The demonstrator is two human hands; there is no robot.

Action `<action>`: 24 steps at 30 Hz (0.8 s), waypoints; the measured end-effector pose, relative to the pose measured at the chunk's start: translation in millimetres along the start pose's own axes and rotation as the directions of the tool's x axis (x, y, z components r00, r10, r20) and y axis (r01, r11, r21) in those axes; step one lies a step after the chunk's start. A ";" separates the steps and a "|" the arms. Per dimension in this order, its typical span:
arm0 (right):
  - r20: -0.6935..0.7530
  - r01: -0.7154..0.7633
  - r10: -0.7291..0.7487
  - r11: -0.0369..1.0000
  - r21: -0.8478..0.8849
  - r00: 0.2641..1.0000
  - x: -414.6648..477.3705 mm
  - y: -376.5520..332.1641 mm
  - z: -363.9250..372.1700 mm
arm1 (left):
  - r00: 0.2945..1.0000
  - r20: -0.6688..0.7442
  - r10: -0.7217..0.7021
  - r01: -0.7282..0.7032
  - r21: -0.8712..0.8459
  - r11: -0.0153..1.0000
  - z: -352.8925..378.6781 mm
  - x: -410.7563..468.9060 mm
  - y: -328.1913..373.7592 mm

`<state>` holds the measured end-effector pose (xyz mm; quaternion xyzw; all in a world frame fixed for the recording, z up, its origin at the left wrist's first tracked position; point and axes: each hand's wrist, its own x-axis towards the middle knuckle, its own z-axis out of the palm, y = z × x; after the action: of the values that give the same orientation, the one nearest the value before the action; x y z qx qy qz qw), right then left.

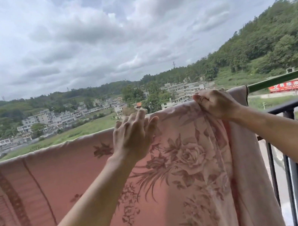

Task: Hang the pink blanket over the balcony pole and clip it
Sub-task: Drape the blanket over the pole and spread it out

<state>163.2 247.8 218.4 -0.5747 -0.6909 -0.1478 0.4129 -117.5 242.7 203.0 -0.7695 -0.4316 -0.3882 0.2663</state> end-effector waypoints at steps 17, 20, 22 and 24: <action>-0.085 -0.419 0.411 0.893 -0.163 0.908 43.2 62.7 -35.2 | 0.981 -0.129 -0.148 0.176 0.243 0.954 -39.2 -29.5 -138.3; 0.021 -0.174 0.175 0.984 -0.039 0.984 35.5 14.3 -13.3 | 0.980 -0.127 -0.150 0.178 0.245 0.953 -37.2 -28.3 -129.1; 0.048 -0.070 0.072 0.997 -0.033 0.996 23.8 -0.8 4.3 | 0.978 -0.136 -0.160 0.190 0.247 0.950 -39.0 -30.3 -131.1; -0.020 -0.047 0.045 0.994 -0.102 0.999 15.6 12.3 8.1 | 0.976 -0.143 -0.165 0.197 0.252 0.947 -42.2 -34.7 -139.0</action>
<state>171.3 267.4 221.6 -0.6097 -0.6653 -0.1787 0.3921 -265.4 262.8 208.2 -0.6594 -0.5316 -0.3952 0.3555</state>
